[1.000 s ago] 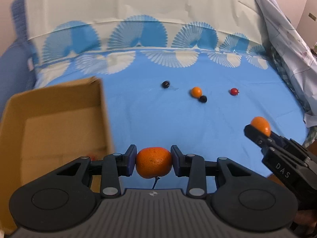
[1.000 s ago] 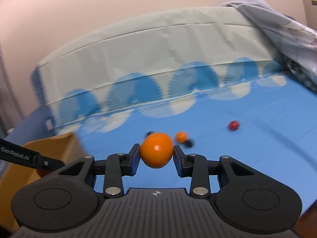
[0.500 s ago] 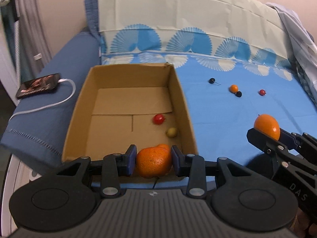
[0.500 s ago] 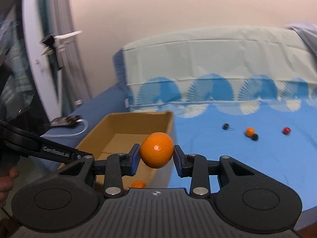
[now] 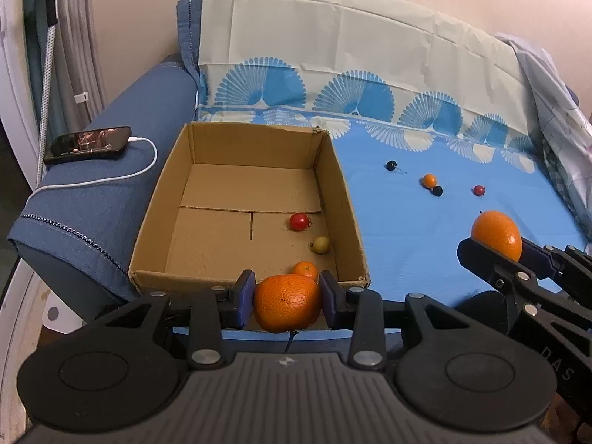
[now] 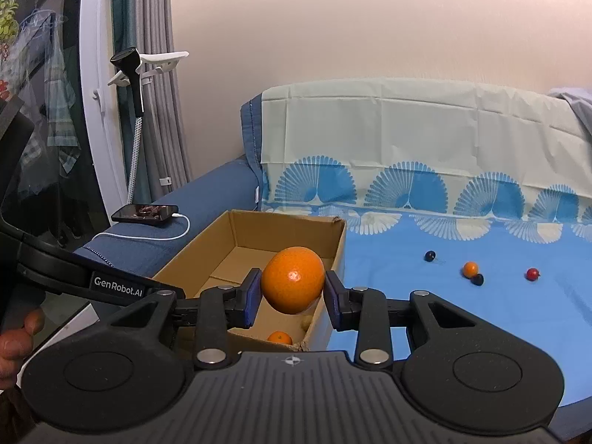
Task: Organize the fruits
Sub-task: 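Carry both tangerines over the cardboard box with both tools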
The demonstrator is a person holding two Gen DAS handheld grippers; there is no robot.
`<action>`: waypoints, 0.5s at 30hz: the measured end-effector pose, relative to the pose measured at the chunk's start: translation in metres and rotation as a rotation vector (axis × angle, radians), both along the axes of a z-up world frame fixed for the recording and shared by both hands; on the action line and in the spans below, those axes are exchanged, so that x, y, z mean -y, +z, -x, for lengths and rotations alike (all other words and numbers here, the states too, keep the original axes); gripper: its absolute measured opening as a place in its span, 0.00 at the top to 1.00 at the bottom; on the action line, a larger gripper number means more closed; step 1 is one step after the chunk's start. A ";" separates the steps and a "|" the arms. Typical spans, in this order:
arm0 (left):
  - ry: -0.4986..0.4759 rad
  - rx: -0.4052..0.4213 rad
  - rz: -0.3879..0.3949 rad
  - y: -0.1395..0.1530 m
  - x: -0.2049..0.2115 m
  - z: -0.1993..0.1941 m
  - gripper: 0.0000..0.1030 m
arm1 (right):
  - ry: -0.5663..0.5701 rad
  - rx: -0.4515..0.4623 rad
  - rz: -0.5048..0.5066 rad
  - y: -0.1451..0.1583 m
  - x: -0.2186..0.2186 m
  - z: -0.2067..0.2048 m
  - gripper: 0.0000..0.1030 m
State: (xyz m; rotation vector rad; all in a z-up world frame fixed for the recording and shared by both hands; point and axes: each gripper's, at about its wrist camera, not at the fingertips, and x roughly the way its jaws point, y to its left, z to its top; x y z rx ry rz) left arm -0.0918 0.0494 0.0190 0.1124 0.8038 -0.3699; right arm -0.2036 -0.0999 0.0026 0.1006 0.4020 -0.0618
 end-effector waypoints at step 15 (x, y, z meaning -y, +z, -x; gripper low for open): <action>0.025 -0.015 0.018 -0.007 -0.012 -0.016 0.60 | 0.022 -0.045 0.027 -0.003 -0.007 -0.015 0.64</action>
